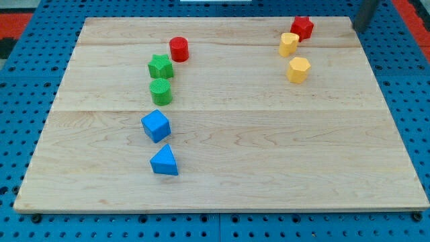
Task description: Push red circle below yellow hexagon
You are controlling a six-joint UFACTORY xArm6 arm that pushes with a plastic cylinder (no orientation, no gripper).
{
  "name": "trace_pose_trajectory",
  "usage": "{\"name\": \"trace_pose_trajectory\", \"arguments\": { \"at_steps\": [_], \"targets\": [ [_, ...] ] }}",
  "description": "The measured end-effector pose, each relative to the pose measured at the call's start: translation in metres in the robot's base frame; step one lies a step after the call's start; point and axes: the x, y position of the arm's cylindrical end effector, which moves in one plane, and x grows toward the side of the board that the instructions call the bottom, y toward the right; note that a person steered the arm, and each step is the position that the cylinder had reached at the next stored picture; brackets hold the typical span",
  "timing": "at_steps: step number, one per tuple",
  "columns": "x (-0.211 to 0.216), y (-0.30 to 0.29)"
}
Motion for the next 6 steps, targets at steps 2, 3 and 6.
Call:
{"name": "trace_pose_trajectory", "arguments": {
  "at_steps": [2,3,6],
  "targets": [
    [-0.016,-0.08],
    [-0.016,-0.088],
    [-0.04,-0.207]
  ]
}}
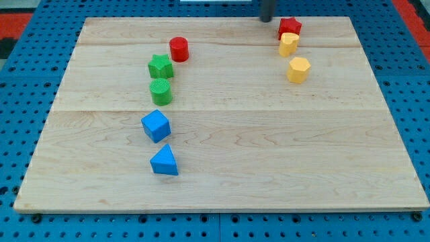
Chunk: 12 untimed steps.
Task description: Push red circle below yellow hexagon
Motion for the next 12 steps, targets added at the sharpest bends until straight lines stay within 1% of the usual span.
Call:
{"name": "trace_pose_trajectory", "arguments": {
  "at_steps": [1,2,3,4,5,6,7,8,9,10,12],
  "targets": [
    [0.008,-0.103],
    [0.053,-0.114],
    [0.06,-0.122],
    [0.056,-0.152],
    [0.089,-0.135],
    [0.131,-0.079],
    [0.149,-0.062],
    [0.124,-0.084],
    [0.162,-0.098],
    [0.198,-0.083],
    [0.226,0.015]
  ]
}}
